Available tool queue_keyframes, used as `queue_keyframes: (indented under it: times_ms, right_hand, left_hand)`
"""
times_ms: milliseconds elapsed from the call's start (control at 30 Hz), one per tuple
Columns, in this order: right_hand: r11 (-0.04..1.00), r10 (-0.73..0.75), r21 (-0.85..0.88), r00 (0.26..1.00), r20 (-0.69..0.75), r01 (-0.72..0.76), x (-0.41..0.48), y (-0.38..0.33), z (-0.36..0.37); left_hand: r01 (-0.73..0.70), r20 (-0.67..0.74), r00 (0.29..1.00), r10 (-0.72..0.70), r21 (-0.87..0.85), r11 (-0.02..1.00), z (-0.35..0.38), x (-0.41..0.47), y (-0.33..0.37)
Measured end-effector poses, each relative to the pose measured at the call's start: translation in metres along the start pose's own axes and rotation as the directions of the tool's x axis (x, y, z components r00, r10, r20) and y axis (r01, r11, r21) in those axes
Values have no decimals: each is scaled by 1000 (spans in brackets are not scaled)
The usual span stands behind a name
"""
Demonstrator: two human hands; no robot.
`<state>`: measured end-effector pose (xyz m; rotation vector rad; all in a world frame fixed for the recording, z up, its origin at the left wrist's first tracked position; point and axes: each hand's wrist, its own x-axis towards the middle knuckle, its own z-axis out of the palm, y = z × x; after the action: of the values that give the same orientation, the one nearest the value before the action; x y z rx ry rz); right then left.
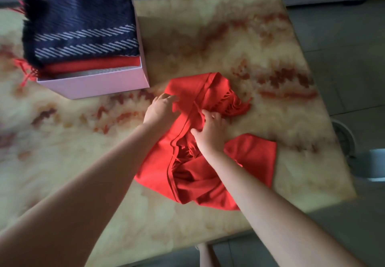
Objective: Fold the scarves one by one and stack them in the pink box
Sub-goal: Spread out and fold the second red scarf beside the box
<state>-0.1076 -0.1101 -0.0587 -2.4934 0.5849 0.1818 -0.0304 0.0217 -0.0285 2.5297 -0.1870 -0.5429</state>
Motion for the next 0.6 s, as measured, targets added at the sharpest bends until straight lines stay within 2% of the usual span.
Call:
queue_keyframes:
  times_ms: [67, 100, 200, 333, 467, 533, 600]
  right_hand:
    - [998, 55, 39, 997, -62, -52, -23, 23, -4]
    - [998, 60, -8, 996, -71, -61, -33, 40, -8]
    - [974, -51, -221, 998, -42, 41, -47, 87, -23]
    - [948, -129, -285, 990, 61, 141, -45, 103, -37]
    - [888, -275, -311, 933, 233, 339, -51, 113, -39]
    - [873, -307, -302, 912, 272, 383, -56, 121, -42]
    - [851, -350, -327, 907, 232, 412, -53, 129, -54]
  left_hand:
    - [-20, 3, 1000, 20, 54, 998, 3, 13, 10]
    - [-28, 24, 999, 26, 93, 995, 5, 18, 16]
    - [-105, 116, 990, 80, 230, 968, 12, 35, 33]
    - [-118, 180, 981, 71, 263, 958, 29, 53, 46]
    - [-106, 50, 994, 94, 496, 862, 42, 59, 47]
    - [-96, 3, 994, 111, 520, 849, 42, 60, 45]
    - [-46, -42, 997, 71, 432, 901, 36, 59, 44]
